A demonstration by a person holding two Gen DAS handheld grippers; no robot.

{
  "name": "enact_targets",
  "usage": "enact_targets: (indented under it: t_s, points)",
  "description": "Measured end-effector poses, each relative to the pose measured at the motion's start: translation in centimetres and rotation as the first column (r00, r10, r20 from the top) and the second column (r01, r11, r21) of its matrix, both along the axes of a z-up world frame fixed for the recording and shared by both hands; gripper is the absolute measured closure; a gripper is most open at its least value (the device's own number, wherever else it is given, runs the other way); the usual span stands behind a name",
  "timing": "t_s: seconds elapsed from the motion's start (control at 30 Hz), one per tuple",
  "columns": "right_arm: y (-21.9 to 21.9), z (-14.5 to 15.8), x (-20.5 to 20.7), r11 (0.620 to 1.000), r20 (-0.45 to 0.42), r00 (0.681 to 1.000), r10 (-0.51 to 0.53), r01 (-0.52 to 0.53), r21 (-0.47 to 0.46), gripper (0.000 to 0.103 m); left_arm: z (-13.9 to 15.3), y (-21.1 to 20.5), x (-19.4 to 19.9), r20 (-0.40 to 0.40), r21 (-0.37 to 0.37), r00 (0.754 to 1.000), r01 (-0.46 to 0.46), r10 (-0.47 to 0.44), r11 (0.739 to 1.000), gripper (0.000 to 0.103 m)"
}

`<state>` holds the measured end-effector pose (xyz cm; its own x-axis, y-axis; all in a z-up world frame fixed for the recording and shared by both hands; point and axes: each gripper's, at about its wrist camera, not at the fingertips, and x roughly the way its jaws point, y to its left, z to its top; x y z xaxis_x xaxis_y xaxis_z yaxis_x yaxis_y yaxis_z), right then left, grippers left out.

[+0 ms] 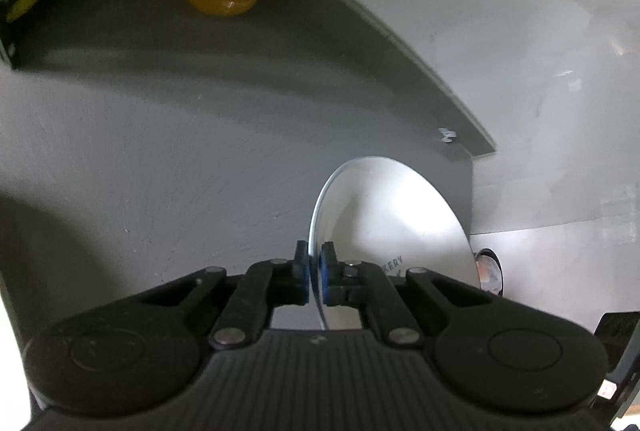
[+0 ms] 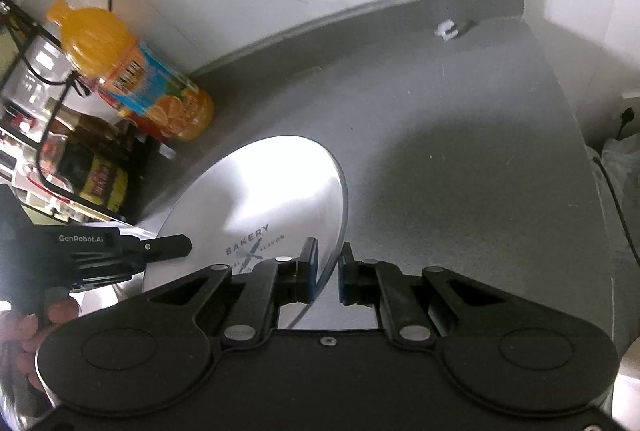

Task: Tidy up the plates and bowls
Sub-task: 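Close the right gripper on the 'BAKERY' plate rim while the left gripper grips it too, then carry the 'BAKERY' plate with both grippers onto the 'Sweet' plate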

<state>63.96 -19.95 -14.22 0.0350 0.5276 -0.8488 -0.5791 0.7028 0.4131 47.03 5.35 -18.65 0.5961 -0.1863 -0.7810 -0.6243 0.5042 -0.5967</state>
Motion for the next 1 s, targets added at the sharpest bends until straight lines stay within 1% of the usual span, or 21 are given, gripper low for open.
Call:
enact_targets:
  t_s: [0.07, 0.2, 0.3, 0.33, 0.53, 0.67, 0.8, 1.0]
  points:
    - [-0.2, 1.0, -0.6, 1.0, 0.012, 1.0, -0.015, 0.015, 0.014, 0.093, 1.1, 0.0, -0.4, 0.017, 0.01, 1.0, 0.007, -0.007, 1.0, 0.1]
    - [-0.5, 2.8, -2.1, 0.999, 0.037, 0.999, -0.029, 0.027, 0.039, 0.093, 2.8, 0.2, -1.7, 0.05, 0.005, 0.999, 0.011, -0.011, 1.0, 0.101]
    - [-0.5, 3.9, -3.4, 0.998, 0.053, 0.998, -0.031, 0.028, 0.05, 0.093, 4.2, 0.2, -2.9, 0.065, 0.022, 0.997, 0.032, -0.033, 0.999, 0.101]
    - [-0.5, 4.3, -3.8, 0.998, 0.058, 0.998, -0.034, 0.031, 0.055, 0.093, 4.5, 0.0, -2.8, 0.07, 0.025, 0.997, 0.036, -0.037, 0.999, 0.101]
    - [0.0, 6.3, -6.4, 0.996, 0.087, 0.995, -0.046, 0.039, 0.085, 0.093, 6.3, 0.9, -5.3, 0.095, 0.048, 0.994, 0.056, -0.06, 0.997, 0.101]
    - [0.4, 6.7, -8.6, 0.994, 0.092, 0.994, -0.057, 0.047, 0.1, 0.093, 7.1, 1.6, -6.7, 0.094, 0.069, 0.993, 0.065, -0.071, 0.996, 0.101]
    - [0.7, 6.7, -10.7, 0.992, 0.074, 0.995, -0.072, 0.063, 0.112, 0.093, 7.4, 2.3, -8.7, 0.082, 0.085, 0.994, 0.072, -0.079, 0.994, 0.101]
    - [2.0, 6.6, -14.3, 0.991, 0.06, 0.995, -0.073, 0.066, 0.115, 0.093, 7.3, 3.8, -12.4, 0.068, 0.082, 0.995, 0.068, -0.074, 0.994, 0.101]
